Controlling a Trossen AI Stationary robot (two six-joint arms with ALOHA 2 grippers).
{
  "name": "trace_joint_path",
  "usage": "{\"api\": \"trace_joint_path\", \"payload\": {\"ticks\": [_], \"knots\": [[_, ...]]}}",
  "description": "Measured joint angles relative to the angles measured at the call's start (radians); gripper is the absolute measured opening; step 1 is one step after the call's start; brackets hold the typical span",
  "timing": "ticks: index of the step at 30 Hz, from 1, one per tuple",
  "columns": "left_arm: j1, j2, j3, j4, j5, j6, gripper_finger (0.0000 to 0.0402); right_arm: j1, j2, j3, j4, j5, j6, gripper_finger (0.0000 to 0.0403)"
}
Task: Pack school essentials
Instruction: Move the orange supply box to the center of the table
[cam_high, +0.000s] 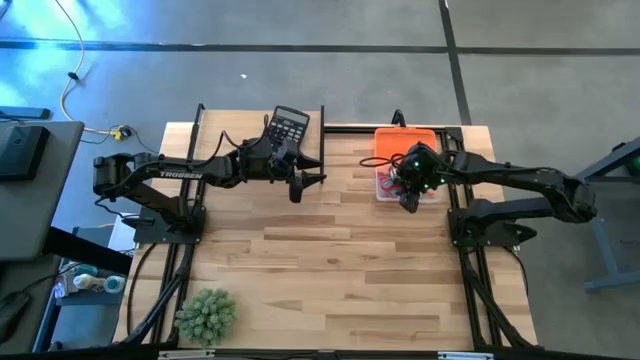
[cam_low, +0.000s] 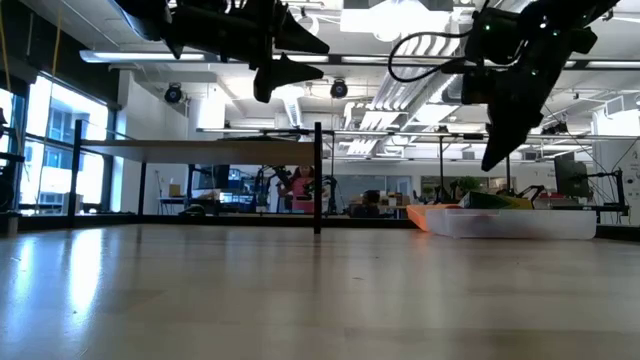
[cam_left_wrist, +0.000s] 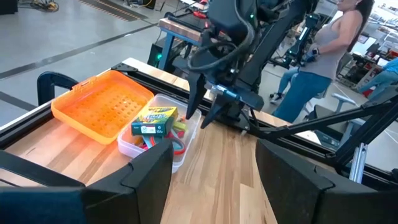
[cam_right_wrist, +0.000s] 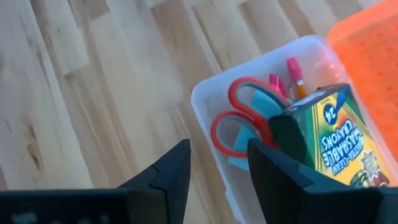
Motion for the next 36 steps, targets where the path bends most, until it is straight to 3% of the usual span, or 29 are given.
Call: {"api": "trace_joint_path", "payload": {"ticks": [13,30,36], "knots": [[0.000,0.000,0.000,0.001,-0.005,0.000,0.0218,0.070,0.162,0.001,0.017,0.082,-0.065,0.0149],[0.000,0.000,0.000,-0.006,-0.023,0.001,0.0218,0.070,0.301,0.001,0.025,0.081,-0.039,0.0149],[0.000,0.000,0.000,-0.019,-0.023,0.001,0.0218,0.070,0.316,0.001,0.021,0.080,-0.008,0.0116]]}}
